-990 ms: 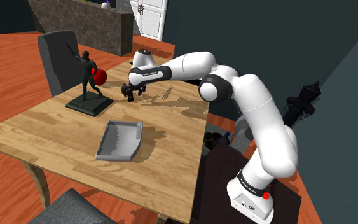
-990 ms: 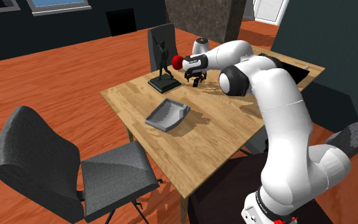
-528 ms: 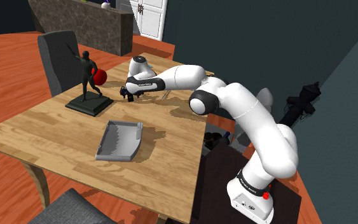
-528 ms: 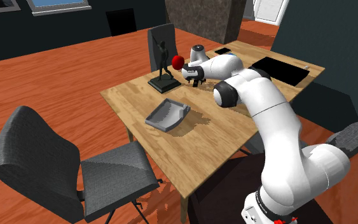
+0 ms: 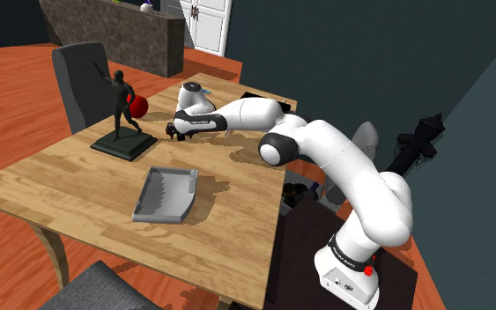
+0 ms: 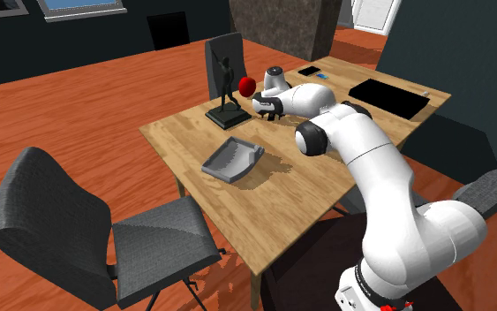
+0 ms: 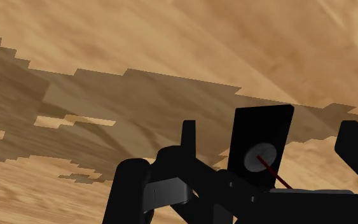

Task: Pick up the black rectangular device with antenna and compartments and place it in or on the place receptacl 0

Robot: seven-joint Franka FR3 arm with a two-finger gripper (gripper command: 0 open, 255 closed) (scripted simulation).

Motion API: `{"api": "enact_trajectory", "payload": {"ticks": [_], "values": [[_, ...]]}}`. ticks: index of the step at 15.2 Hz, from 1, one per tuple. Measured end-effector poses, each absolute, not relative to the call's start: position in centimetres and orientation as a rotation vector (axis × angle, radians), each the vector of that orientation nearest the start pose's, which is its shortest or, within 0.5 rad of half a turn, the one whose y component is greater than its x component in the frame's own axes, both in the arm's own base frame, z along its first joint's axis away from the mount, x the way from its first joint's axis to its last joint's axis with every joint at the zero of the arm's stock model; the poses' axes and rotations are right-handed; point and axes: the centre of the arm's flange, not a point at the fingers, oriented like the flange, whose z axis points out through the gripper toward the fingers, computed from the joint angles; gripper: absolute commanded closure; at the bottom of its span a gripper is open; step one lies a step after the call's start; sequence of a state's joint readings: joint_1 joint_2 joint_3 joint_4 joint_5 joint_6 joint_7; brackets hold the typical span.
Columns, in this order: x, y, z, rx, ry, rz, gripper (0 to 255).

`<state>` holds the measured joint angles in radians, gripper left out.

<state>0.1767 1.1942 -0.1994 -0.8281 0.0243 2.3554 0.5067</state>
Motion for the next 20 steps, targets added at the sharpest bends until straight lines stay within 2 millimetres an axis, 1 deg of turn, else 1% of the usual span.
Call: {"api": "enact_trajectory", "payload": {"ticks": [2, 3, 13, 15, 20], "values": [[82.3, 6.3, 21.4, -3.081, 0.603, -0.594, 0], [82.3, 6.3, 21.4, -3.081, 0.603, -0.594, 255], [82.3, 6.3, 21.4, -3.081, 0.603, -0.594, 255], [82.3, 6.3, 22.1, -3.081, 0.603, -0.593, 255], [82.2, 6.3, 24.4, -3.081, 0.603, -0.594, 255]]}}
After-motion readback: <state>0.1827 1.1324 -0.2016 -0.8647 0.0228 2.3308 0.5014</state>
